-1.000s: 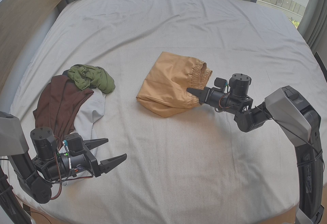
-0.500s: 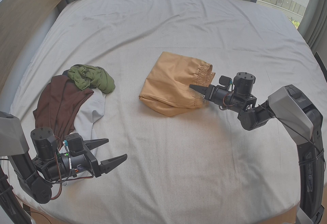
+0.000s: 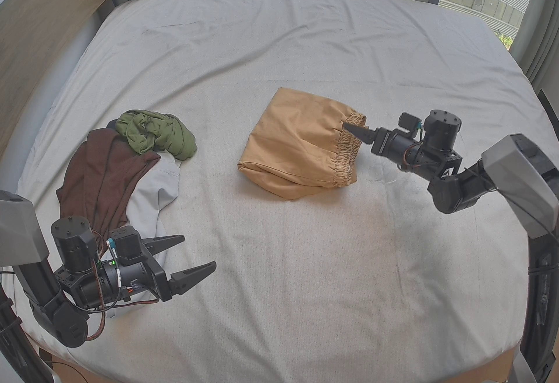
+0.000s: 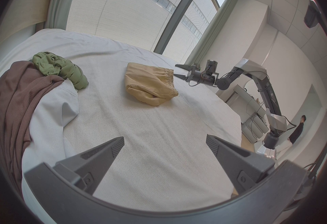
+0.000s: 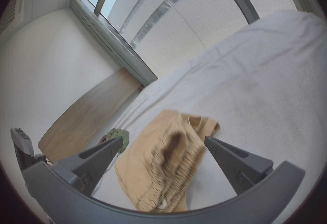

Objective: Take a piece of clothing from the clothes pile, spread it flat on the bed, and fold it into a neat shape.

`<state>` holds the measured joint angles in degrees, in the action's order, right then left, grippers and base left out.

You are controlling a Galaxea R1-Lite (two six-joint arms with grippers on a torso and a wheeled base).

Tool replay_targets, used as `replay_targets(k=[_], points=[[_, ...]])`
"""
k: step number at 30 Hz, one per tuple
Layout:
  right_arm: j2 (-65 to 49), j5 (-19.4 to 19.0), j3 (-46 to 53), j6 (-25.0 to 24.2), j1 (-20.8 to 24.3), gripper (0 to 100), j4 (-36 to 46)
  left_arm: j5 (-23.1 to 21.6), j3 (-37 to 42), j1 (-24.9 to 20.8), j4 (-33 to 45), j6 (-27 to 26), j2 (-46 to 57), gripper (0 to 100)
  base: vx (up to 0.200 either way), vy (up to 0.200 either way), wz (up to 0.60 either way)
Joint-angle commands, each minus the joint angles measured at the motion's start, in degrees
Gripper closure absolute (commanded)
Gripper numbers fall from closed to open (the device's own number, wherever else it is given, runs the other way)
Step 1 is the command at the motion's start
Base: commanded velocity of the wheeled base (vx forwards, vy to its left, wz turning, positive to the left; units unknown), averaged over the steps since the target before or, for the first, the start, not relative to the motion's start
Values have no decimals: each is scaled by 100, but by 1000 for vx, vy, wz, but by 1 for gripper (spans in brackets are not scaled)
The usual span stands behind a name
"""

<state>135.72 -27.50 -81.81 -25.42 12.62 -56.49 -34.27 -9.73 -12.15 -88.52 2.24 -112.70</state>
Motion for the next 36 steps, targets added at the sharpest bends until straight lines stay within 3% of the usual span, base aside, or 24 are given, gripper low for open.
replay_targets(k=[1,10,13,24,36], points=[[-1030,17,359,-7,13,0,-178,-1,-12,-24,-8,4,47,0,0,0,0],[-1179,52,473,37,1146,0,-222,-1,-20,-15,-8,4,47,0,0,0,0],[-819,52,429,37,1322,0,-187,-1,-20,3,-8,4,47,0,0,0,0],[350,289,464,37,1261,0,-433,-1,-20,3,-8,-5,47,0,0,0,0],[517,474,482,46,1305,0,-477,8,-12,3,-8,-5,55,0,0,0,0]])
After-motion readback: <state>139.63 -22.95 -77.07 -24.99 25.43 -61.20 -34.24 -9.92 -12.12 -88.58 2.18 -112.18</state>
